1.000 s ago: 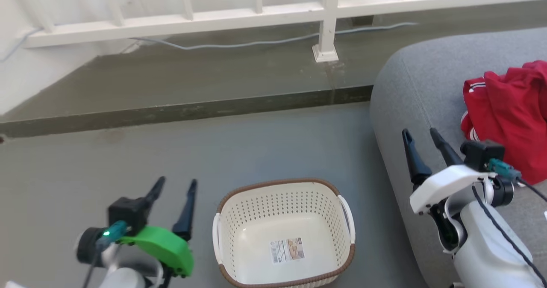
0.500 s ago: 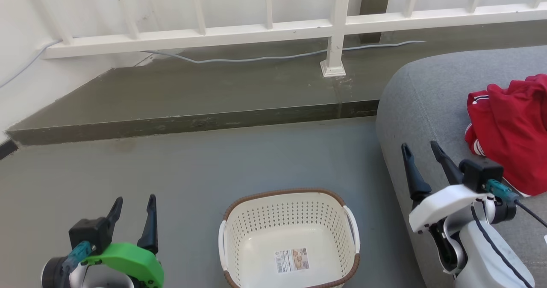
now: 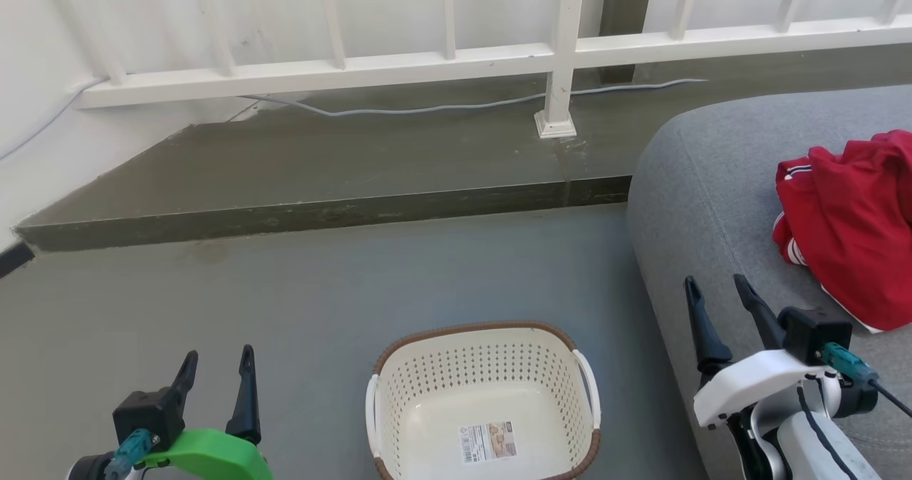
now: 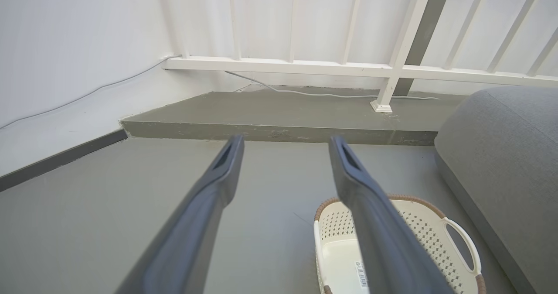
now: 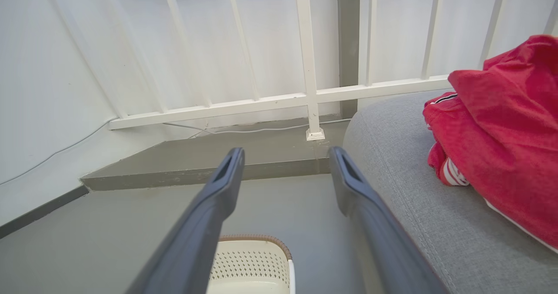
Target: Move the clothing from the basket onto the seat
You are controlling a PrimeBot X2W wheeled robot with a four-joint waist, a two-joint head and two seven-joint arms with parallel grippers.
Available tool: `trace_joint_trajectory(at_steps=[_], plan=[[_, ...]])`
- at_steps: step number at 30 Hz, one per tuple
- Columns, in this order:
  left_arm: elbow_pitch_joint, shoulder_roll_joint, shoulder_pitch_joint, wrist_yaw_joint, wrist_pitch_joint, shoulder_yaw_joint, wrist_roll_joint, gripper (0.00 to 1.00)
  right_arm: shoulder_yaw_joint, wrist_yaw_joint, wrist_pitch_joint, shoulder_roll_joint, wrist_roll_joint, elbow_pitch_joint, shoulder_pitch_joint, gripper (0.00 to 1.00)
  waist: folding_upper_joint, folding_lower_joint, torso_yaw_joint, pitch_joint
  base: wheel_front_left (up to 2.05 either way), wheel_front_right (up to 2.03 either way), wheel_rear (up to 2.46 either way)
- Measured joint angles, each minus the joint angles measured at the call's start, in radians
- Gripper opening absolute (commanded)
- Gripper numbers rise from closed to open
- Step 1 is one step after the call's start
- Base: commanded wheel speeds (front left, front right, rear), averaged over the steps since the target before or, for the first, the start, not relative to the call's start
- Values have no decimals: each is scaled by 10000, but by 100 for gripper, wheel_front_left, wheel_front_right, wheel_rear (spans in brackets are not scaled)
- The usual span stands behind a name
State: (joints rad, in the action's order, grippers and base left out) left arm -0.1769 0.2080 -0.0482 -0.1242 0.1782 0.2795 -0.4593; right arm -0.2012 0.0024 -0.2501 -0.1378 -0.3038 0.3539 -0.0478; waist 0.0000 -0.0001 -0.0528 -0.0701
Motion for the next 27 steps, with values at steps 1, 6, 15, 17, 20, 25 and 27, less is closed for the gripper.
trace_joint_trajectory(at_steps=[1,6,15,17,20,25,27], plan=[[48,-13,-3,0,-2,-21,25,100,0,-35,0,-13,4,-71,44,100,0,0,-1,-11,0,0,0],[245,-90,-100,0,-15,-157,98,100,-21,-54,46,-56,13,-466,212,100,0,0,-17,-49,0,0,0],[368,-324,-360,0,-224,-219,522,100,-40,-136,245,-132,13,-1034,592,100,0,0,-47,-63,0,0,0],[439,-341,-368,0,-291,-251,589,100,-40,-146,330,-151,13,-1162,608,100,0,0,-50,-57,0,0,0],[550,-362,-393,0,-299,-313,606,100,-40,-222,424,-180,13,-1360,634,100,0,0,-51,-43,0,0,0],[640,-426,-439,0,-414,-443,685,100,-40,-230,543,-207,15,-1611,828,100,0,0,-47,-18,0,0,0],[686,-464,-495,0,-430,-474,708,100,-40,-234,594,-215,15,-1730,839,100,0,0,-46,-7,0,0,0]])
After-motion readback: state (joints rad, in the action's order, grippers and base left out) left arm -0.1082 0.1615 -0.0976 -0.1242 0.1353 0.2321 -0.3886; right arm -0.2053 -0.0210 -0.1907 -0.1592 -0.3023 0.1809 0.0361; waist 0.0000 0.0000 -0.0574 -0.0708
